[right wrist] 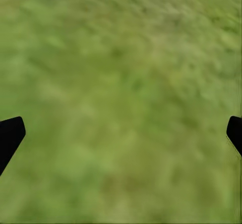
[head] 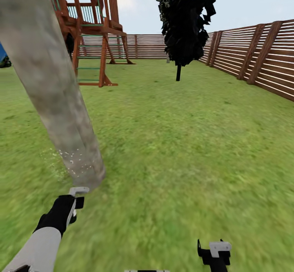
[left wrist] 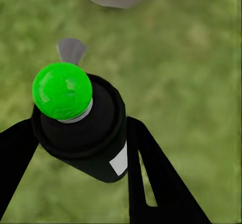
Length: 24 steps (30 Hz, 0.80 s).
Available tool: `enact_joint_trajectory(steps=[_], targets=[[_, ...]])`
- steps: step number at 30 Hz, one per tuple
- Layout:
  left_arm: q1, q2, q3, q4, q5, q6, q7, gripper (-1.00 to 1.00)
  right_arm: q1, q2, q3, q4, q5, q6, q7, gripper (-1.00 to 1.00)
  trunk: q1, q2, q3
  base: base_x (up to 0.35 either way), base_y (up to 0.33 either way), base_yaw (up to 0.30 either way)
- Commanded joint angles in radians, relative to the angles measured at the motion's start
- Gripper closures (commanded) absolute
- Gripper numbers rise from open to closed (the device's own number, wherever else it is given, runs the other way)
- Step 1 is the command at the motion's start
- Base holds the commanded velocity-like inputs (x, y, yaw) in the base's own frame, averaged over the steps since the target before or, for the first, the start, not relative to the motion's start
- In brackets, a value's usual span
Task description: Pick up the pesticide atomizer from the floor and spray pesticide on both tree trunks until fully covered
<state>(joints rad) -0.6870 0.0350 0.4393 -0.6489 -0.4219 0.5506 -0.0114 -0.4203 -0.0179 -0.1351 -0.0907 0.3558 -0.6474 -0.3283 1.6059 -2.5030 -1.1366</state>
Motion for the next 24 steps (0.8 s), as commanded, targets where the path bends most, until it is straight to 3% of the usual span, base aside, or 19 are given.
enact_joint_trajectory(steps=[1,4,6,9,10,18,21,24], targets=[[0.0,0.0,0.001,0.004,-0.004,-0.005,0.001,1.0,0.0,0.0,0.0,0.0,0.0,0.0,0.0,-1.0,0.0,0.0,0.0,0.232,-0.184,0.006],[0.0,0.001,0.003,0.023,-0.001,-0.031,0.093,1.0,0.0,0.0,0.0,0.0,0.001,0.0,0.0,-1.0,0.0,0.0,0.0,0.239,-0.176,0.001],[0.001,0.008,0.016,0.097,-0.001,-0.129,0.112,1.0,0.0,0.0,0.0,0.0,0.0,0.0,0.0,-1.0,0.0,0.0,0.0,0.265,-0.155,0.0],[0.001,0.017,0.12,0.143,-0.003,-0.186,0.111,1.0,0.0,0.001,0.0,0.0,0.0,0.0,0.0,-1.0,0.0,0.0,0.0,0.23,-0.177,0.012],[0.001,0.016,0.126,0.144,-0.003,-0.189,0.113,1.0,0.0,0.0,0.0,0.0,0.0,0.0,0.0,-1.0,0.0,0.0,0.0,0.055,-0.253,0.161],[0.001,0.003,0.124,0.153,-0.002,-0.191,0.099,1.0,0.0,0.0,0.0,0.0,0.0,0.0,0.0,-1.0,0.0,0.0,0.0,-0.054,-0.092,0.268],[0.001,-0.001,0.123,0.155,-0.003,-0.192,0.017,1.0,0.0,0.0,0.0,0.0,0.0,0.0,0.0,-1.0,0.0,0.0,0.0,0.105,-0.094,0.277],[0.001,-0.001,0.122,0.153,-0.004,-0.194,-0.019,1.0,0.0,0.0,0.0,0.0,0.0,0.0,0.0,-1.0,0.0,0.0,0.0,0.179,-0.19,0.277]])
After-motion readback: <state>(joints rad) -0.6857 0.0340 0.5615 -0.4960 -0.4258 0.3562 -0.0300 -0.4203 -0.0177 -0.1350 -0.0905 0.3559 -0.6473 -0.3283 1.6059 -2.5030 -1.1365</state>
